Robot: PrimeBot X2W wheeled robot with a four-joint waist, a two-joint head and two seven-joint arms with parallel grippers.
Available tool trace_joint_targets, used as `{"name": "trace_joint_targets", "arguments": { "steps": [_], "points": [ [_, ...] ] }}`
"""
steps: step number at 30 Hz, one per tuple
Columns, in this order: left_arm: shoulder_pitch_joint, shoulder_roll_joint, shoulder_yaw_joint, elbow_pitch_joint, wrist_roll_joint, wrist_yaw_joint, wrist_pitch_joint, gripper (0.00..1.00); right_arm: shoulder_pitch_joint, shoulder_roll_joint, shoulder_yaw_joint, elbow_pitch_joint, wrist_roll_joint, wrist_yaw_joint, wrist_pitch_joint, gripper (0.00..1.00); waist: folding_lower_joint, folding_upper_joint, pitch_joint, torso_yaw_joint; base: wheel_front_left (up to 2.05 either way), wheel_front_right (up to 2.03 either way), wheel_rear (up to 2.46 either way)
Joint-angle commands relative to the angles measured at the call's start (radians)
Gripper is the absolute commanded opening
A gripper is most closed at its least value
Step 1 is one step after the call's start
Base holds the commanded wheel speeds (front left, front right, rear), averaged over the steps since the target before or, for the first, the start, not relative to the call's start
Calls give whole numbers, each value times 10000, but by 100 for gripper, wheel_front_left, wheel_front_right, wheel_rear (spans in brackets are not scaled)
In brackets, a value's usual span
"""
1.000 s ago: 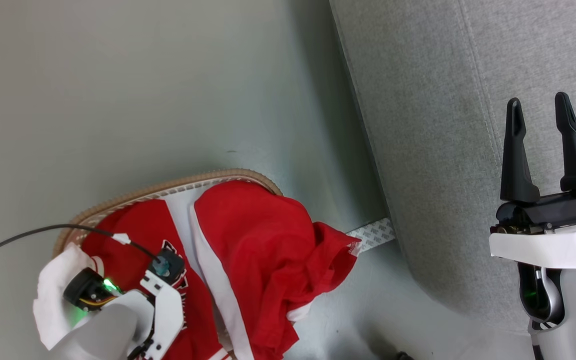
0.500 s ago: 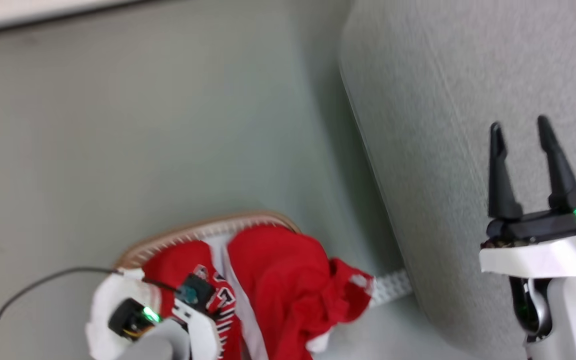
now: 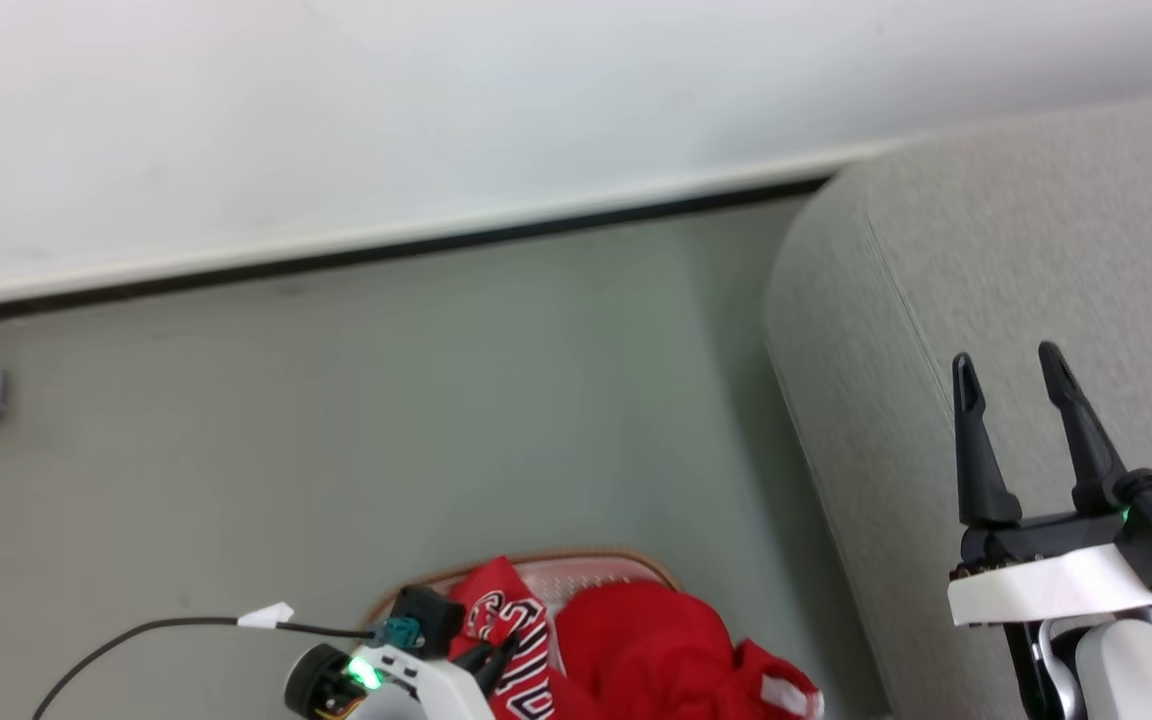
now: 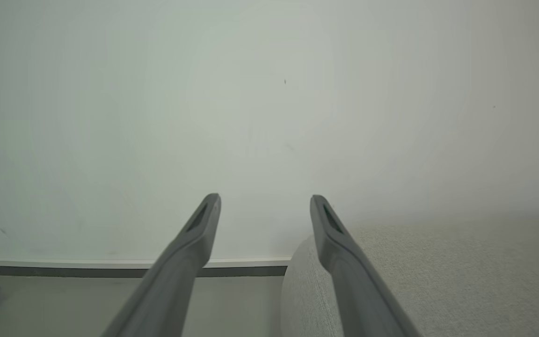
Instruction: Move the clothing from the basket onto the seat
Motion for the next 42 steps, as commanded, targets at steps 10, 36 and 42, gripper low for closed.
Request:
{"name": "trace_joint_targets", "arguments": {
  "steps": [10,36,42],
  "points": [
    [213,602,1112,-2583,-119,365,-221,0,656,-27,145,131,236,-23,-20,100,1,0,-1491,1015,0,0,0],
    [-1058,2234,3743,-9233,-708,2214,786,0,1467,-24,1427,-605,606,-23,-18,100,1,0,-2370,839,0,0,0],
    [-1100,2232,3843,-9333,-799,2318,729,0,1454,-24,1710,-635,542,-25,-20,100,1,0,-2362,777,0,0,0]
  ]
}}
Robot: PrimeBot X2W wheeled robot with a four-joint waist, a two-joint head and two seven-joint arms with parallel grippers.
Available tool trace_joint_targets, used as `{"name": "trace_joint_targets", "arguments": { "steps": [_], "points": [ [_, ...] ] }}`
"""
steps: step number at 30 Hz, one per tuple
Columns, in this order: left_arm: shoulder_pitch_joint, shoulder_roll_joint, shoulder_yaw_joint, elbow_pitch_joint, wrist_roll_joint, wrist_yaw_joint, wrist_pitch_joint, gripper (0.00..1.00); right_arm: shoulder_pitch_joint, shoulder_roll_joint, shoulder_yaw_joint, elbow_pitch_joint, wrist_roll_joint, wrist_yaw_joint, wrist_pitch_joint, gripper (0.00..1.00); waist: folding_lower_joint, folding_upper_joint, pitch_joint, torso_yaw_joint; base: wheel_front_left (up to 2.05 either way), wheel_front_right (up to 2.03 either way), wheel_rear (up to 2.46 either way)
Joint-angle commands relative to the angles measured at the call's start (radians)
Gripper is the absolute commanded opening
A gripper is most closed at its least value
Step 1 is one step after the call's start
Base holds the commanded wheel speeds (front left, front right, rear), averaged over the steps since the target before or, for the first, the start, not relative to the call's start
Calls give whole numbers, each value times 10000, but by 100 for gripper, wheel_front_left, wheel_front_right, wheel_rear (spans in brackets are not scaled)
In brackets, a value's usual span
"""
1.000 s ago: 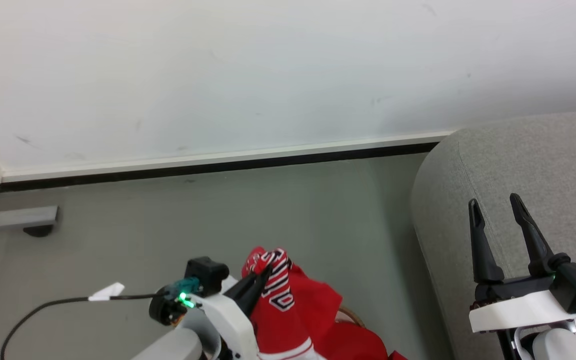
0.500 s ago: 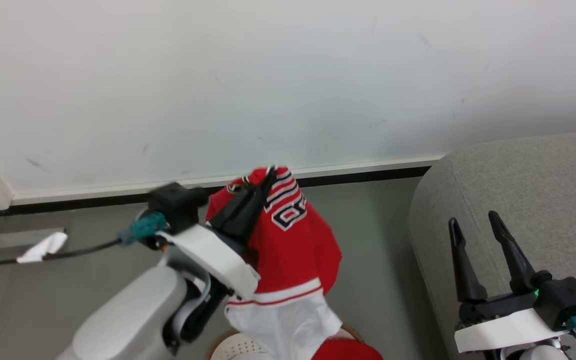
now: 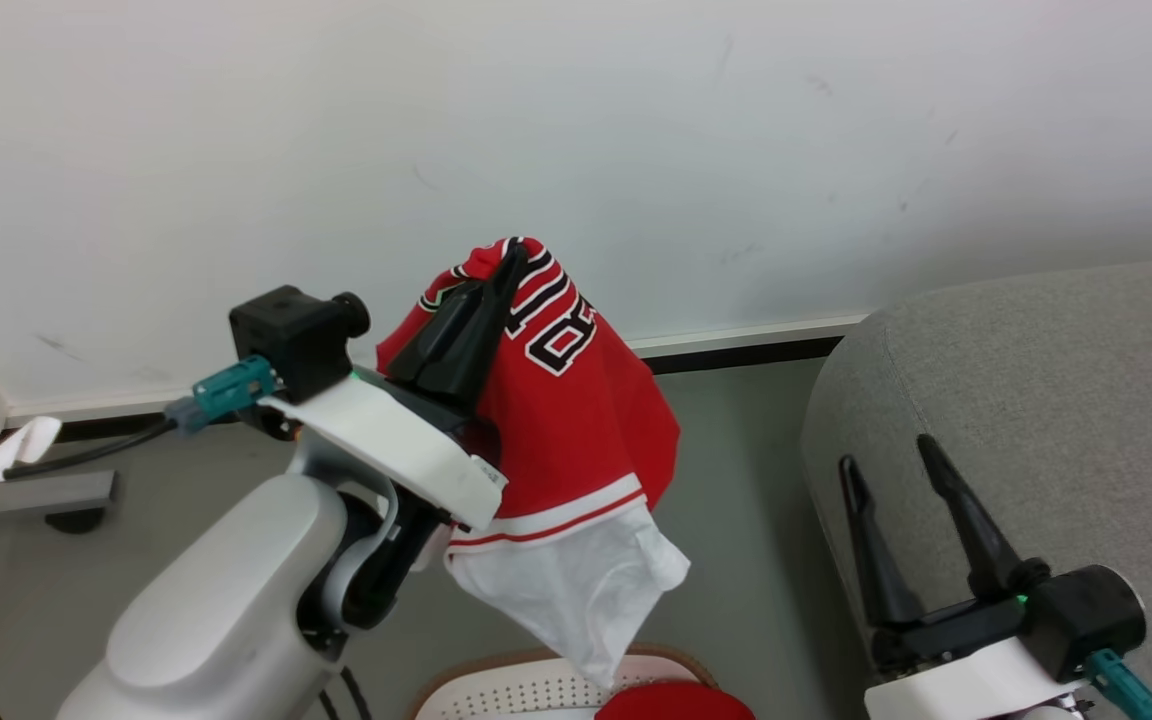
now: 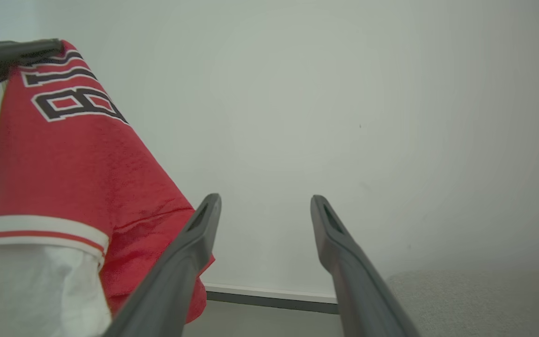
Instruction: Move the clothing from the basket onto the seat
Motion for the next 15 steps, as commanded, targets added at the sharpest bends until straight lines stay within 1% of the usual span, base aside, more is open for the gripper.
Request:
{"name": "trace_joint_targets", "arguments": {
  "steps": [1,4,7,10,15],
  "points": [
    [-70,35,60,4,-81,36,-78,0,78,-17,112,-9,-85,-21,-20,100,0,-1,12,3,0,0,0],
    [-91,45,93,83,-94,18,-104,0,-42,-17,507,156,-72,-21,-20,100,0,-1,38,19,0,0,0],
    [-111,34,61,164,-100,-20,-115,0,-324,-56,1199,455,-48,-21,-20,100,0,-1,71,87,0,0,0],
    [-93,-101,-70,246,-108,-81,-98,0,-651,-177,1921,846,178,-21,-20,100,0,-1,66,236,0,0,0],
    [-66,-388,-321,450,-91,-193,-115,0,-1303,-335,3085,1828,728,-21,57,100,0,-1,-13,590,0,0,0]
  ]
}}
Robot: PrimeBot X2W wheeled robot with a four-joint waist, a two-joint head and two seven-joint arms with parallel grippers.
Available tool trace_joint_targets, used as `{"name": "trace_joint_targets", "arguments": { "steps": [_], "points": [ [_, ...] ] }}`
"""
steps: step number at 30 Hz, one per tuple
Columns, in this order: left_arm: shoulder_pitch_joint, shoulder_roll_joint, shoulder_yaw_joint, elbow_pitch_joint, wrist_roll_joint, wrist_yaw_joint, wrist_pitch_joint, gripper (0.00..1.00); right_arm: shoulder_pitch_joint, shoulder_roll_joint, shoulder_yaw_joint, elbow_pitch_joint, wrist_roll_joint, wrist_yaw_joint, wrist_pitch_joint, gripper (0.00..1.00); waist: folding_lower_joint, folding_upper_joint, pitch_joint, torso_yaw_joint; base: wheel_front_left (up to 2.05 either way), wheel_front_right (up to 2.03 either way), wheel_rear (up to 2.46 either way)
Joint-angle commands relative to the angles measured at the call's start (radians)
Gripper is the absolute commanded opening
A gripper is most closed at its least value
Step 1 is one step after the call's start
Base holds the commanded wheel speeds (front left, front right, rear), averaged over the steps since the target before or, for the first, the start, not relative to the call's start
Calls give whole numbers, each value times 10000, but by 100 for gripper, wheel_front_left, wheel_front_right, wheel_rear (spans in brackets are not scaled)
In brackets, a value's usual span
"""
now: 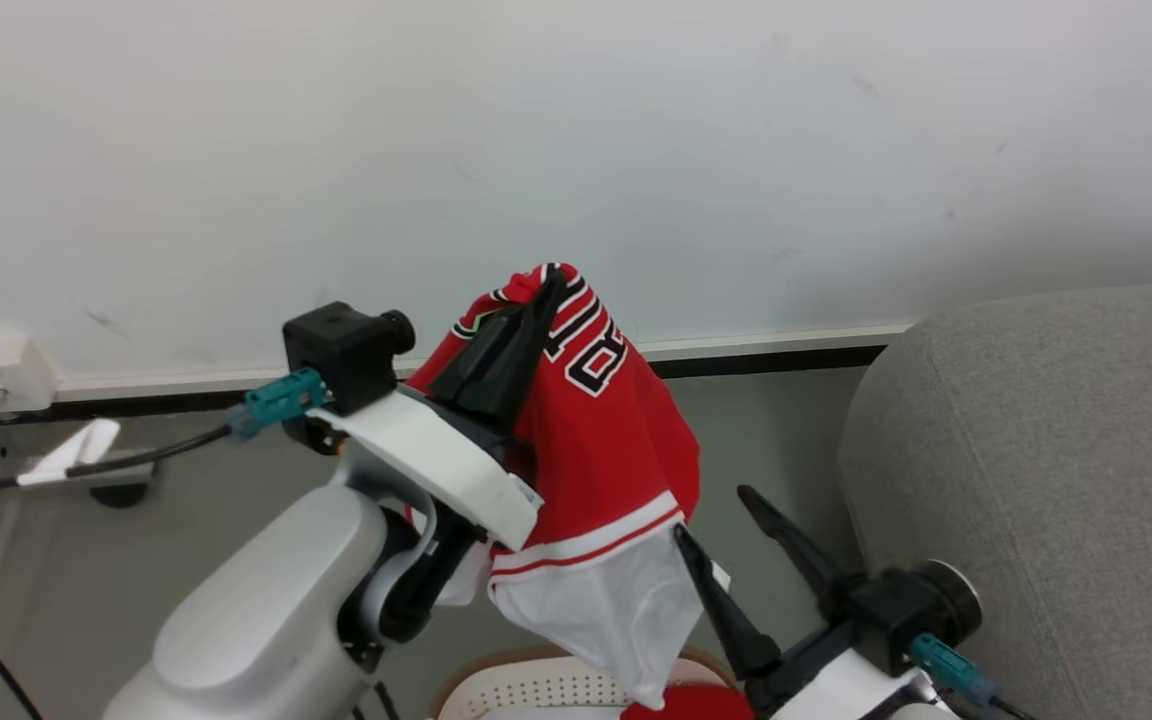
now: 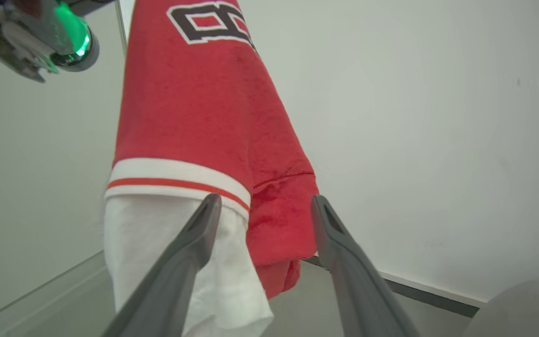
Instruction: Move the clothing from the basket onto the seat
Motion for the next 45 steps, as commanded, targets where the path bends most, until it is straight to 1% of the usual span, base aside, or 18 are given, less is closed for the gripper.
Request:
{"name": "trace_joint_targets", "arguments": {
  "steps": [1,6,12,15,19,20,21,22,29,35,41,43,45],
  "points": [
    [-34,-92,-55,65,-20,-51,-59,0,-296,-129,293,317,238,-25,139,100,0,-1,-69,200,0,0,0],
    [-151,-417,-328,138,-21,-171,47,0,-889,-216,1413,1297,966,-25,519,100,0,-1,-211,684,0,0,0],
    [-215,-813,-772,-39,-11,-313,283,0,-1461,-228,2507,2270,1749,-23,453,100,0,-1,-386,1339,0,0,0],
    [-184,-954,-981,-118,-8,-370,434,0,-1724,-133,2857,2759,2164,-23,286,100,0,-1,-476,1652,0,0,0],
    [-103,-1048,-1189,-158,-47,-424,576,0,-2030,-17,2884,3241,2371,-23,24,100,0,-1,-586,2000,0,0,0],
    [-82,-1054,-1221,-149,-51,-428,595,0,-2082,15,2850,3317,2412,-23,5,78,0,-1,-607,2067,0,0,0],
    [-48,-1062,-1253,-130,-57,-418,594,0,-2117,40,2780,3356,2435,-23,-27,12,0,-1,-636,2130,0,0,0],
    [-16,-1057,-1277,-101,-64,-399,617,0,-2125,72,2731,3353,2478,-23,-47,0,0,-1,-654,2187,0,0,0],
    [116,-931,-1277,67,-139,-332,605,0,-1794,165,2284,2769,2185,-23,-48,0,0,-1,-665,2356,0,0,0],
    [189,-834,-1209,289,-162,-303,493,0,-1496,180,1851,2379,1991,-23,-50,0,0,-1,-606,2276,0,0,0],
    [369,-639,-1162,468,-142,-220,361,0,-978,123,964,1545,1737,-23,-52,0,0,-1,-479,2033,0,0,0],
    [383,-496,-1262,545,106,-167,360,0,-777,47,590,1252,1556,-23,-52,0,0,-1,-432,1935,0,0,0],
    [485,-506,-1343,558,152,-138,320,0,-558,-41,135,969,1373,-23,-52,0,0,-1,-389,1812,0,0,0]
  ]
}}
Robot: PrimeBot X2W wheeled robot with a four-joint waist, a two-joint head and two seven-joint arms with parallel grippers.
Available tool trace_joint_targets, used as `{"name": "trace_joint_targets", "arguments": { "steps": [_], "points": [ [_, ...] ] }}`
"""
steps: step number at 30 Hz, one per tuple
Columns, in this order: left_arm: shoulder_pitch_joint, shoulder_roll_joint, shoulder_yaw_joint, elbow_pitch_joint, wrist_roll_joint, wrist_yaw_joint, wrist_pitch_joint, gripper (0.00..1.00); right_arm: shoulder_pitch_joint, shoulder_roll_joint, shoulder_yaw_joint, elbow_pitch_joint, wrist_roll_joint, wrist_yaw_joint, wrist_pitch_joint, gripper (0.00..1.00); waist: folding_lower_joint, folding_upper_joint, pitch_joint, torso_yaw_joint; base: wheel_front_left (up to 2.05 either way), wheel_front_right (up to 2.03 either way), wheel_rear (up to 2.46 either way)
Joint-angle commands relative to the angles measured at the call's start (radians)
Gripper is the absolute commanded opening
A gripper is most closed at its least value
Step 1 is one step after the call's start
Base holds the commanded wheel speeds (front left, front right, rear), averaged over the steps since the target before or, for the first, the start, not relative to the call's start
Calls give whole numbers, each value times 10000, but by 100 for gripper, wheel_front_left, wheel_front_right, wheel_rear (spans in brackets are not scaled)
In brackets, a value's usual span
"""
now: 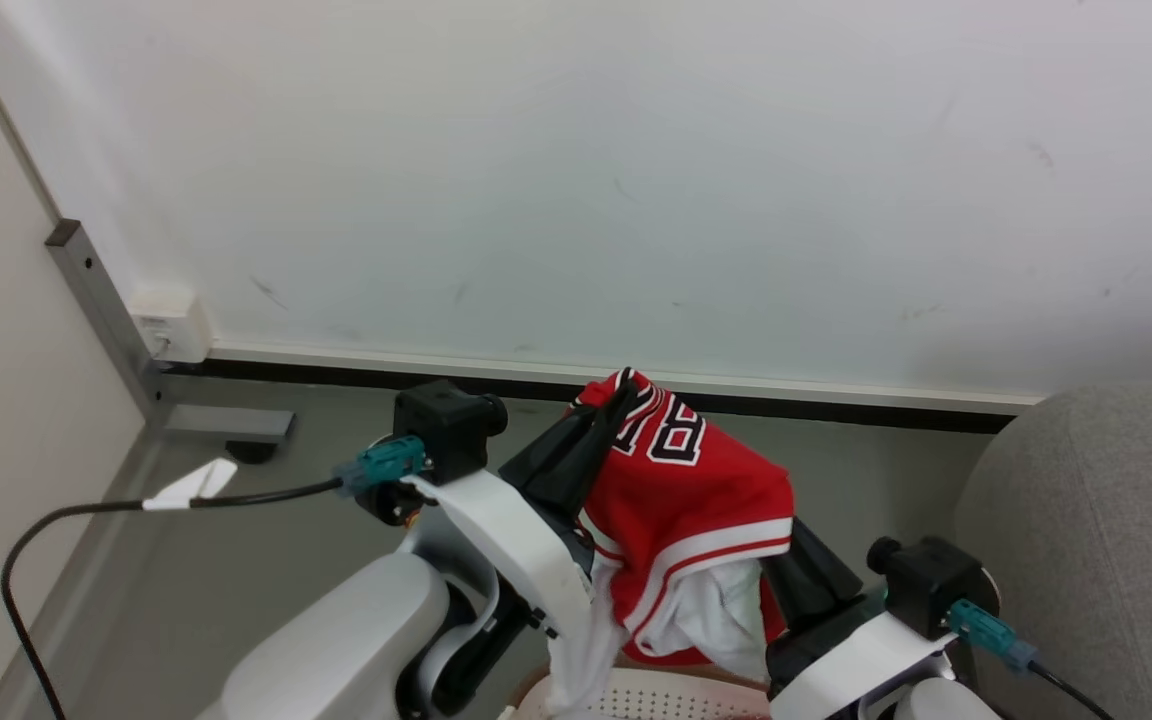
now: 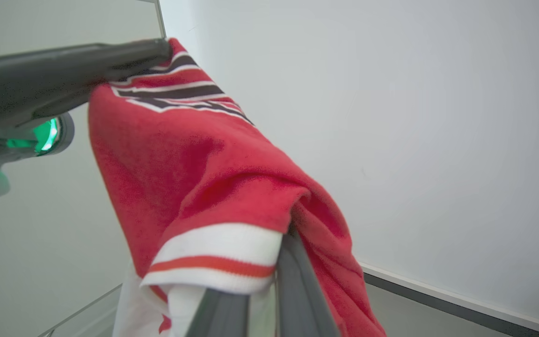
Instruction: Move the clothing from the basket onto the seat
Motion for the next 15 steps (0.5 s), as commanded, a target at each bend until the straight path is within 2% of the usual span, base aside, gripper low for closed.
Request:
{"name": "trace_joint_targets", "arguments": {
  "steps": [1,2,4,5,6,7,15],
  "points": [
    [215,13,-29,-15,49,35,-89,0,314,-133,-476,-257,-228,-21,-39,0,0,0,78,-188,0,0,0],
    [240,48,-50,-42,99,30,-108,2,389,-151,-672,-402,-309,-21,-37,0,0,0,114,-277,0,0,0],
    [389,77,-131,-141,118,-54,-203,24,525,-164,-1066,-629,-485,-21,-37,0,0,0,189,-489,0,0,0],
    [447,97,-210,-195,153,-107,-202,39,585,-178,-1236,-715,-581,-21,-37,0,0,0,222,-604,0,0,0],
    [495,114,-256,-262,194,-128,-266,65,616,-195,-1387,-806,-645,-21,-39,0,0,0,258,-738,0,0,0],
    [550,127,-316,-323,225,-181,-323,100,635,-211,-1543,-874,-706,-21,-39,0,0,0,298,-880,0,0,0],
    [1027,297,-638,-615,600,-200,-764,100,399,-398,-2171,-1313,-985,-21,-38,0,0,0,595,-2199,0,0,0]
  ]
}}
